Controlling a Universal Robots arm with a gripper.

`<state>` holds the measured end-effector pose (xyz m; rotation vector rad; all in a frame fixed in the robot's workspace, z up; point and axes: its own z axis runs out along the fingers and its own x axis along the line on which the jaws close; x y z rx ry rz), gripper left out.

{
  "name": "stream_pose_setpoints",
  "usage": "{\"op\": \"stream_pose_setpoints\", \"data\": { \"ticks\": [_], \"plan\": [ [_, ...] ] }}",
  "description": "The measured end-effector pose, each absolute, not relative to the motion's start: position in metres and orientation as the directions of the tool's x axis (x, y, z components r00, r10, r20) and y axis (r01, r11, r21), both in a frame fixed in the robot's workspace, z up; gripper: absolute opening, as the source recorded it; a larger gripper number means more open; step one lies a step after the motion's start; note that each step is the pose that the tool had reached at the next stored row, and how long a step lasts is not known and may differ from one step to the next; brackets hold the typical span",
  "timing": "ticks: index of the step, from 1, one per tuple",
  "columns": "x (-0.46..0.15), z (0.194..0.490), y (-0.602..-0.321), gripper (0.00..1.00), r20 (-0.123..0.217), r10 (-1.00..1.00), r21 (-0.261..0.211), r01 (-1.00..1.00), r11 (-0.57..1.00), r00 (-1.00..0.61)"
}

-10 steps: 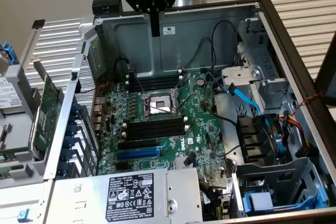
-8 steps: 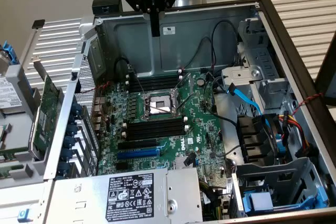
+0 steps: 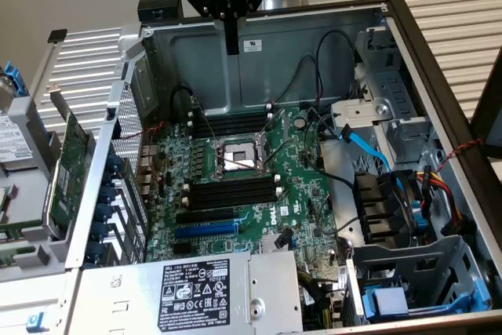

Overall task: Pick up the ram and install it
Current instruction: 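Reach for the ram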

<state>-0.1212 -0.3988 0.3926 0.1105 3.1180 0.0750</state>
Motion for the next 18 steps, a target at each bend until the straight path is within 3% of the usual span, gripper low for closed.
{"op": "stream_pose_setpoints", "data": {
  "ticks": [18],
  "plan": [
    [-0.156, 0.393, -0.399, 0.10, -0.020, 0.071, 0.049, 0.070, 0.996, -0.997]
  ]
}}
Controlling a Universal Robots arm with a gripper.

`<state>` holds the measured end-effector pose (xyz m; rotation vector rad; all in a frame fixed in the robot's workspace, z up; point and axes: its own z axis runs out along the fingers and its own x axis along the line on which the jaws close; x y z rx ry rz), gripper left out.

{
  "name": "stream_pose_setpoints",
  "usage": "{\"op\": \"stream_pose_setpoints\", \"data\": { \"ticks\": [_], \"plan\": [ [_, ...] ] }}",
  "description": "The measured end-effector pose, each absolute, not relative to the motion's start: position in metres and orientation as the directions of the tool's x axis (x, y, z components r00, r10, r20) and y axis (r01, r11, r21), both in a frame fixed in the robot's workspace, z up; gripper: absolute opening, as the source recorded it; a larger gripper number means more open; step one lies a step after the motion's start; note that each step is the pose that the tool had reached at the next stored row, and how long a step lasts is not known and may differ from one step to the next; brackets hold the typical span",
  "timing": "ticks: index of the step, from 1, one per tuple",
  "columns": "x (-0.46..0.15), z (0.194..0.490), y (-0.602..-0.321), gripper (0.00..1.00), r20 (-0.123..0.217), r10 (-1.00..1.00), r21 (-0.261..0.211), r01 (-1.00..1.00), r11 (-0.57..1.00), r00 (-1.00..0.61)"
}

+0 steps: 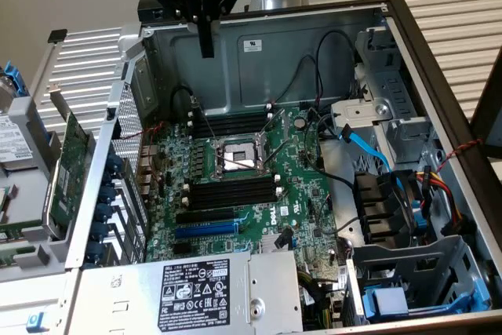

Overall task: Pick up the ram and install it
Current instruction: 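Reach for the ram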

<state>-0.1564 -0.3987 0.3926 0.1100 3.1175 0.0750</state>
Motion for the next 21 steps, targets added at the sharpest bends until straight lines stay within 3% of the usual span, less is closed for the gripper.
{"op": "stream_pose_setpoints", "data": {
  "ticks": [21],
  "plan": [
    [-0.252, 0.393, -0.399, 0.10, -0.017, 0.072, 0.087, 0.070, 0.994, -0.997]
  ]
}}
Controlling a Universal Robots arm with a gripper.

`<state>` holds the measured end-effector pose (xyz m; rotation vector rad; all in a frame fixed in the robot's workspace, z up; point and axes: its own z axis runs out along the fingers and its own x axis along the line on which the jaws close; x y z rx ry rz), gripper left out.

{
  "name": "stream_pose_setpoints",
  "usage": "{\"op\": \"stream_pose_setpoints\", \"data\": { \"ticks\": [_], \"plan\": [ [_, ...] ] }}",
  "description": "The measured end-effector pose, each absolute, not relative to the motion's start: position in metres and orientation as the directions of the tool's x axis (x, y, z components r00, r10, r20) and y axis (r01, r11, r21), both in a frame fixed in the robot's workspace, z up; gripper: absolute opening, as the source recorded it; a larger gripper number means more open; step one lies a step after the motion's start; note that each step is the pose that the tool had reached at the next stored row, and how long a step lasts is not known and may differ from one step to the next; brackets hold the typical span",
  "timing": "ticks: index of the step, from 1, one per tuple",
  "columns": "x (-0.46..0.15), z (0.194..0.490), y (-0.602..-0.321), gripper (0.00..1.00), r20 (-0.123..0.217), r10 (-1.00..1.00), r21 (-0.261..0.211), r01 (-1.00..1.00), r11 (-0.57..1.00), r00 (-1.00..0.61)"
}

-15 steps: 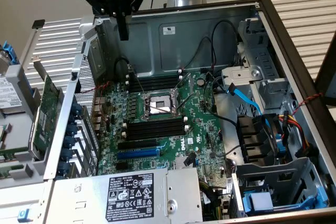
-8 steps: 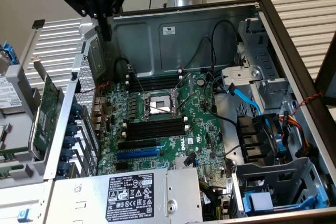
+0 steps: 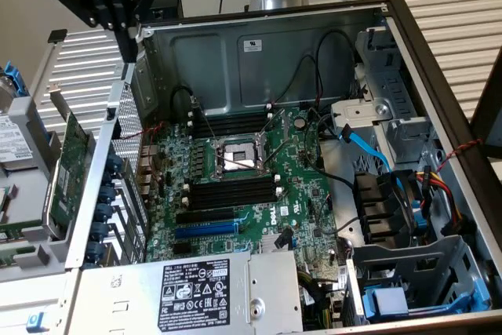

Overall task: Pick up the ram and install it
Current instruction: 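Reach for the ram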

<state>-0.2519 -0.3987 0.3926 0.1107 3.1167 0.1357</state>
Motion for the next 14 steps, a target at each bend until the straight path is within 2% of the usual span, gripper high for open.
{"op": "stream_pose_setpoints", "data": {
  "ticks": [14],
  "plan": [
    [-0.315, 0.392, -0.399, 0.10, -0.015, 0.072, 0.091, 0.070, 0.993, -0.997]
  ]
}}
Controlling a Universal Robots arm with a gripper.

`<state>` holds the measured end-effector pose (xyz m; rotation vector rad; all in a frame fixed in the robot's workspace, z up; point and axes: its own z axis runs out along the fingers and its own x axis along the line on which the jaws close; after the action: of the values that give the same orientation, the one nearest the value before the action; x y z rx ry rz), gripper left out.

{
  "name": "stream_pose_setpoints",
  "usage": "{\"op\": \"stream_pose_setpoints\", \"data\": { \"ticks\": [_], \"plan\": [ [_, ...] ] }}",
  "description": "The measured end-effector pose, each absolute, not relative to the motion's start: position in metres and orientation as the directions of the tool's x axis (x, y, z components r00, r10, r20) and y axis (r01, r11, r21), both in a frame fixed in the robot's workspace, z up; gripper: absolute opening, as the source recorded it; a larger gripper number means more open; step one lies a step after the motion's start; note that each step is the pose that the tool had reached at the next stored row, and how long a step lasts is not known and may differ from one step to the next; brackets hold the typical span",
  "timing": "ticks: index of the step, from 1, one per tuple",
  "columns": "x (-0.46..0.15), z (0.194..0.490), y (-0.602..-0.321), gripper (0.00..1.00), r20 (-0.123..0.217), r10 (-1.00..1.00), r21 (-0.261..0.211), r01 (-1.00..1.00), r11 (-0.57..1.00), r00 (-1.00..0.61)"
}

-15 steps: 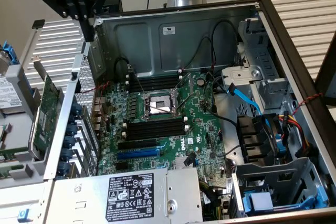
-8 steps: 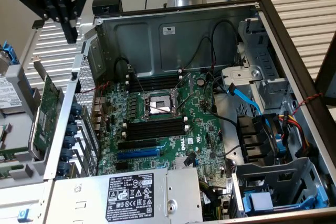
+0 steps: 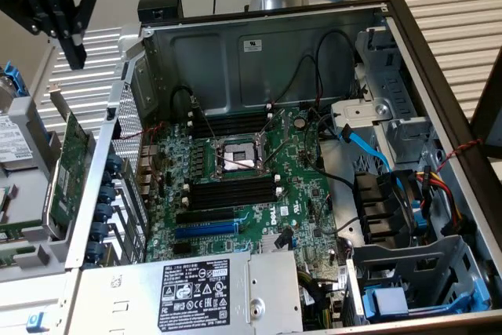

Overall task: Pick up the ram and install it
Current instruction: 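Reach for the ram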

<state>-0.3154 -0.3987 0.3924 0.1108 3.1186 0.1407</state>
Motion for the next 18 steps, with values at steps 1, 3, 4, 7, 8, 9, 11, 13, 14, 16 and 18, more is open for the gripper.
{"op": "stream_pose_setpoints", "data": {
  "ticks": [1, 3, 4, 7, 8, 9, 11, 13, 14, 16, 18],
  "plan": [
    [-0.320, 0.392, -0.399, 0.10, -0.015, 0.072, 0.091, 0.070, 0.993, -0.997],
    [-0.329, 0.392, -0.399, 0.10, -0.014, 0.072, 0.090, 0.070, 0.993, -0.997],
    [-0.334, 0.392, -0.399, 0.10, -0.014, 0.072, 0.090, 0.070, 0.993, -0.997],
    [-0.347, 0.392, -0.399, 0.10, -0.014, 0.072, 0.089, 0.070, 0.994, -0.997],
    [-0.352, 0.392, -0.399, 0.10, -0.014, 0.072, 0.088, 0.070, 0.994, -0.997],
    [-0.356, 0.392, -0.399, 0.10, -0.015, 0.072, 0.087, 0.070, 0.994, -0.997],
    [-0.365, 0.392, -0.399, 0.10, -0.015, 0.072, 0.084, 0.070, 0.994, -0.997],
    [-0.375, 0.392, -0.400, 0.10, -0.015, 0.072, 0.082, 0.070, 0.994, -0.997],
    [-0.379, 0.392, -0.400, 0.10, -0.015, 0.072, 0.082, 0.070, 0.994, -0.997],
    [-0.388, 0.391, -0.401, 0.10, -0.015, 0.072, 0.082, 0.070, 0.994, -0.997],
    [-0.397, 0.390, -0.401, 0.10, -0.015, 0.071, 0.081, 0.070, 0.994, -0.997]
  ]
}}
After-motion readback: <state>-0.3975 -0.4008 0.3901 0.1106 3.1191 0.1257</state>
